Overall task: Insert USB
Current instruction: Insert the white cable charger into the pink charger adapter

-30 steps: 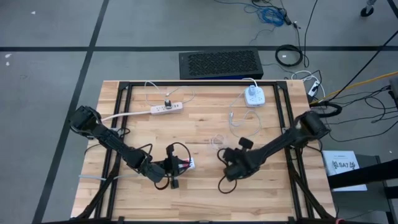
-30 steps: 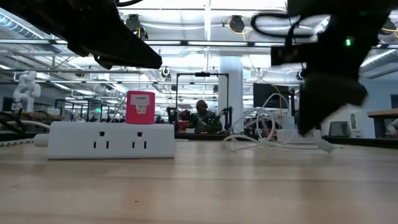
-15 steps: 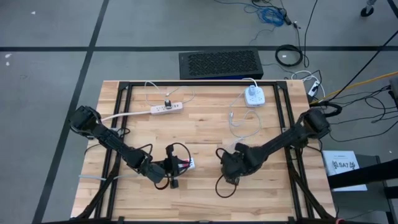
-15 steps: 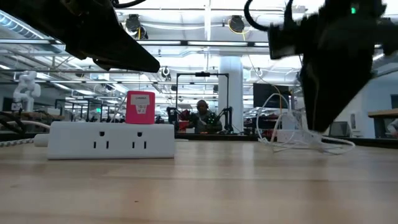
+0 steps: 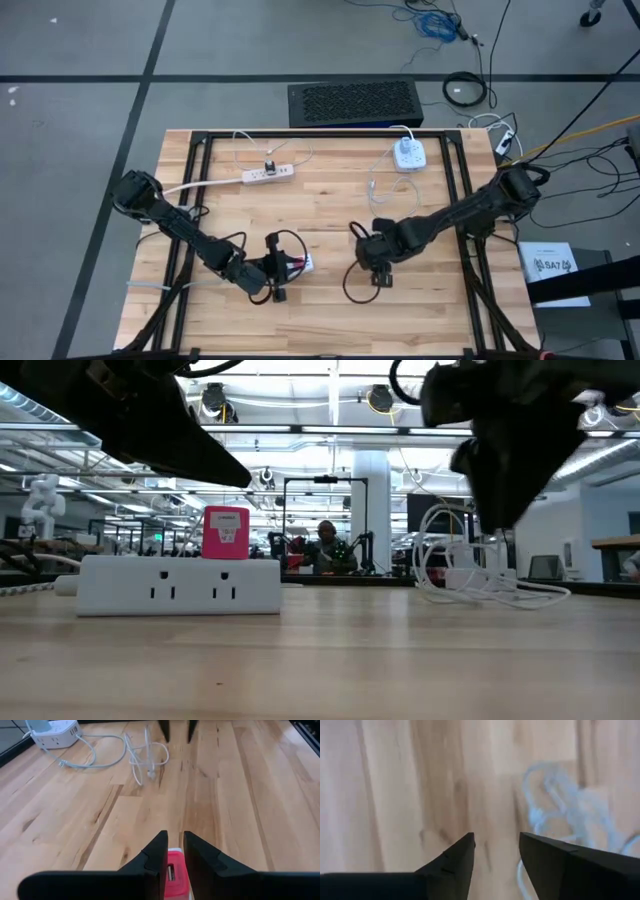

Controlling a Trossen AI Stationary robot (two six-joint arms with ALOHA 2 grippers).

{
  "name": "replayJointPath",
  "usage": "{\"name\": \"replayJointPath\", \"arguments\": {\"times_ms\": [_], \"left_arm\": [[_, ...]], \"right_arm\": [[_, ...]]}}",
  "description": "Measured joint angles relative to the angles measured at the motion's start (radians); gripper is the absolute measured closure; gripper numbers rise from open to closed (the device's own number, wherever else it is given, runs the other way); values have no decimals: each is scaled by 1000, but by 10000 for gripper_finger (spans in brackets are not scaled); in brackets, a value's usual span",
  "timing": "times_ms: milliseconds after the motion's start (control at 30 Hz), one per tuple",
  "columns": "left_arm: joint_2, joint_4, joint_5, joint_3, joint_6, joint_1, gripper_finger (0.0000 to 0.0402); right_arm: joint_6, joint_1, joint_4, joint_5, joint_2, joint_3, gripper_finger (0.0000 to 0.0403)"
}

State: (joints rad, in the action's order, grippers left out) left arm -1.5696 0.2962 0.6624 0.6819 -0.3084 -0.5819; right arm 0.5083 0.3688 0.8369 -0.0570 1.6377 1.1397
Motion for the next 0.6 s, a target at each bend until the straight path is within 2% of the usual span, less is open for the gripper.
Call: {"name": "replayJointPath", "arguments": {"times_ms": [100, 233, 333, 467, 600], "left_arm": [[0, 0, 0, 0, 0, 0, 333], [0, -7, -23, 0, -13, 0, 333], [0, -38, -32, 0, -38, 0, 333], [-1, -69, -37, 0, -53, 0, 333], [-1, -68, -43, 0, -54, 0, 333]], "right_arm": [[-70, -33, -40, -46, 9, 0, 257], [-104, -79, -65, -34, 9, 0, 263], [-109, -97, -30, 11, 8, 41, 258], [-159, -97, 48, 6, 11, 120, 247], [-240, -101, 51, -30, 12, 167, 239]]}}
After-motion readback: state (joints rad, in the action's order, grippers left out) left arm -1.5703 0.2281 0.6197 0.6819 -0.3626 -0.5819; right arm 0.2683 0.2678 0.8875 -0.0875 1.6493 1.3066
